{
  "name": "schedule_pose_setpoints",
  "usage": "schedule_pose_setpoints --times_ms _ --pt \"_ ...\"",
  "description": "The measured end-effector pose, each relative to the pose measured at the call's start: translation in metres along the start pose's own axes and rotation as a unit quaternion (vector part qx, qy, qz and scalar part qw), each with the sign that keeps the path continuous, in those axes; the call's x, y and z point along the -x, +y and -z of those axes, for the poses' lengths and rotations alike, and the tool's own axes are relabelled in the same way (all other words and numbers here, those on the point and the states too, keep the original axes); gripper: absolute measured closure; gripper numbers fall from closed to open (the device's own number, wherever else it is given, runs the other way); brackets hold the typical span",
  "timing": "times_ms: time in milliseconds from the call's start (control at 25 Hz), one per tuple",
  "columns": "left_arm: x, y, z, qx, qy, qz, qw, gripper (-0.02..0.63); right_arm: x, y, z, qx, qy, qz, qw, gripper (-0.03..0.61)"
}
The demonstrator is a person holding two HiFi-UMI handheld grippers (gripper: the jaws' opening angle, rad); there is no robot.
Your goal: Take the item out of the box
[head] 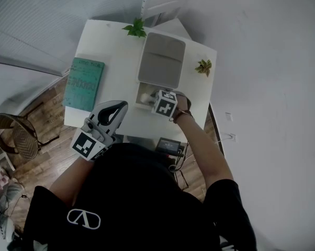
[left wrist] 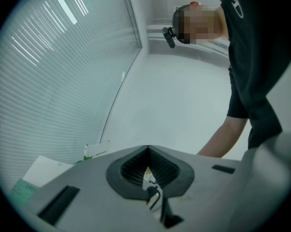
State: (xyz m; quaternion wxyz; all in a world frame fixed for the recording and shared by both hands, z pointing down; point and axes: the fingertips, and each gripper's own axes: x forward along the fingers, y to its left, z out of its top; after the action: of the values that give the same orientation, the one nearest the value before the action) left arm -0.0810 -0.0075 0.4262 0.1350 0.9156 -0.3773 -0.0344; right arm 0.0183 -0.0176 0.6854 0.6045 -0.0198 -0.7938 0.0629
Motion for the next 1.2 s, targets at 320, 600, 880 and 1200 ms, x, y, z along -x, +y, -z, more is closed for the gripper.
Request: schedule_pose_setpoints --times_ms 320,600,880,1200 --pt "-0.019 -0.001 -0.03 -0.018 -0.039 0.009 0.999 0.609 0.089 -0.012 -0.025 -0.074 -0.157 0.099 0.98 0.457" --pt "-0.043 -0.012 -0.061 -0.039 -0.063 0.036 0.9966 0.609 0.223 -0.022 -0.045 -0.172 -0.386 0.197 0.885 0.457" --pt "-0.065 -0.035 -0.101 -0.068 -0.096 0.071 0.9905 0.609 0.324 -0.011 -0.034 -0.218 -0.522 0.253 0.785 0.457" --pt "-0.084 -0.046 -0.137 -0.104 -0.12 0.089 0.9833 0.609 0.393 0.005 -0.014 -0.219 -0.614 0.327 0.684 0.457"
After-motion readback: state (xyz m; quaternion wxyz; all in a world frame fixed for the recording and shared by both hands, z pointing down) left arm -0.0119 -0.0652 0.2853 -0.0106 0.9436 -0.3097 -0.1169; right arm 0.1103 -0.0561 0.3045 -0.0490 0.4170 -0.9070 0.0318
